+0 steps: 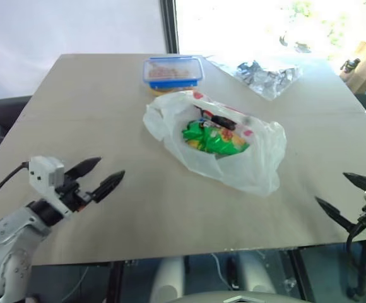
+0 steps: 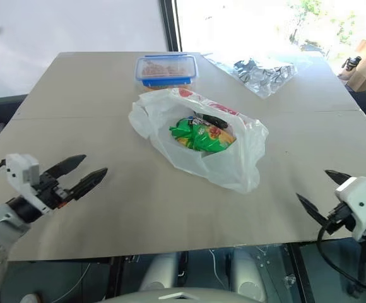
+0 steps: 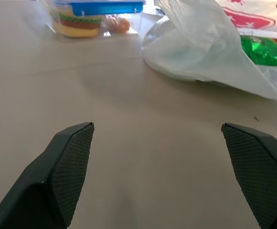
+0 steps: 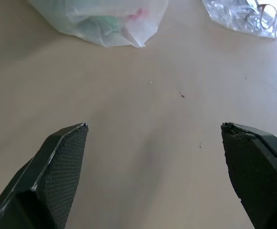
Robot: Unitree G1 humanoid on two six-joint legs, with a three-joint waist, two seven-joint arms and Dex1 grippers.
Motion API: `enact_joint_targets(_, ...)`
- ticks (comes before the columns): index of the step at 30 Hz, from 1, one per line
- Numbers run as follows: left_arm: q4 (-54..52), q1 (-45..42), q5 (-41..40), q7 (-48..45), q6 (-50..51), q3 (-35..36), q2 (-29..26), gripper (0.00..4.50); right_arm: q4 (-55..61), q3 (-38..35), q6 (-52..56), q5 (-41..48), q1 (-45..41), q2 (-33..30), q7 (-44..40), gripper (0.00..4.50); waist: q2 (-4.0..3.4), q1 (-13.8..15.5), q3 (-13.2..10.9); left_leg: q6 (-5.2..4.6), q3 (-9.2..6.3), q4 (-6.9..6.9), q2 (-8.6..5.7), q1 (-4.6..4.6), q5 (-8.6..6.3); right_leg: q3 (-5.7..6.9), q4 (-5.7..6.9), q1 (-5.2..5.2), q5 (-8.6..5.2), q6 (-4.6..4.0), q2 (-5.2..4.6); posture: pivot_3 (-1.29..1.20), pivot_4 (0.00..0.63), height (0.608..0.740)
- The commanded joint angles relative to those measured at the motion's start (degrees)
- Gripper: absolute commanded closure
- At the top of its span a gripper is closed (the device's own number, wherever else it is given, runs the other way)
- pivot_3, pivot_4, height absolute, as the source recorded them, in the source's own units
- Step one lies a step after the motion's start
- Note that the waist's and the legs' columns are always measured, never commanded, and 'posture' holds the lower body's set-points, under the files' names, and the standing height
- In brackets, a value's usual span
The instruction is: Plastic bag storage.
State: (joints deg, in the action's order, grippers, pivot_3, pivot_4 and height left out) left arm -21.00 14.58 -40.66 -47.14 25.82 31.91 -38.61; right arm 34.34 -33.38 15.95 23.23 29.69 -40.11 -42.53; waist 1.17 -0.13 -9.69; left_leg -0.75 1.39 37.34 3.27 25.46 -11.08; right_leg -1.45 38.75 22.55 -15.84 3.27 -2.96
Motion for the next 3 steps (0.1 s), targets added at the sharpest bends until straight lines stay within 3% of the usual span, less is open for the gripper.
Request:
enact_joint_targets(1, -2.08, 0.82, -1.26, -0.39, -0.13, 1.24, -0.10, 0.04, -0.26, -1.85, -0.67, 1.20, -1.53, -0.72, -1.24, 0.00, 0.00, -0.04, 0.00, 0.00, -0.04, 0.00, 0.00, 0.00, 0.00, 0.00, 0.00, 0.00, 0.00, 0.00, 0.00, 0.00, 0.150, 0.740)
enact_joint_targets(3, -3.09, 0.80, -1.51, 0.68, -0.08, 1.06, 0.56, 0.04, 0.11, -1.11, 0.57, 1.82, -3.14, -1.36, -1.36, 0.00, 0.00, -0.04, 0.00, -0.01, -0.06, -0.01, 0.00, 0.00, 0.00, 0.00, 0.00, 0.01, 0.00, -0.01, 0.00, 0.00, 0.150, 0.740)
